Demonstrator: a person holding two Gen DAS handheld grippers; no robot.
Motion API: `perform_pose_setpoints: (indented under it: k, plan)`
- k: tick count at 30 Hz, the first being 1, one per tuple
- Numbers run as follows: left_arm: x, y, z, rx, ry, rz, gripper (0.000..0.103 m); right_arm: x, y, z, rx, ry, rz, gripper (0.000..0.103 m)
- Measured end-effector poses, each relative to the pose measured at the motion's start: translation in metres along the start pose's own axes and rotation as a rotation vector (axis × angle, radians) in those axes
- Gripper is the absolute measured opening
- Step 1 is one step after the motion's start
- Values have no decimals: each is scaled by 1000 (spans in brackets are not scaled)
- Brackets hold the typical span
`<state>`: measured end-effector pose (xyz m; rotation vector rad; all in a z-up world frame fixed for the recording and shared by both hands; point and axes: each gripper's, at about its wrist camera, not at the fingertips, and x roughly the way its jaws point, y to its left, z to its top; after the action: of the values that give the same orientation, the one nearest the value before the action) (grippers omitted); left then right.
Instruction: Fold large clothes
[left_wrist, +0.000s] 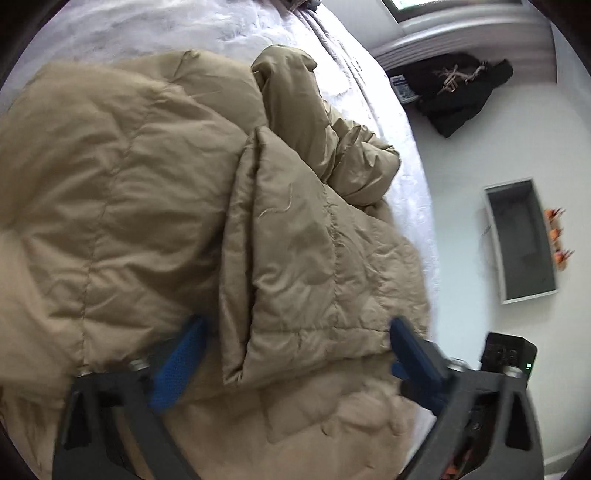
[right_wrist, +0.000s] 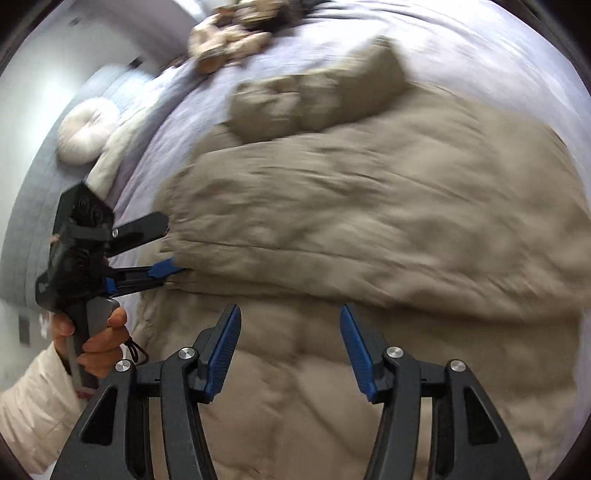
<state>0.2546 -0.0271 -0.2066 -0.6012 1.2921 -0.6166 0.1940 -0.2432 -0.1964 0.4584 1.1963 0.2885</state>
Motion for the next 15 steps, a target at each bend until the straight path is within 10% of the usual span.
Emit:
perform_pose_setpoints:
  k: [3, 15]
  plan:
    - [6, 2, 1, -23, 13, 9, 15, -21, -41, -15, 106, -19, -3, 60]
    - [-8, 27, -16, 0, -36, 125, 15, -56, -140, -43, 520, -191, 68, 61]
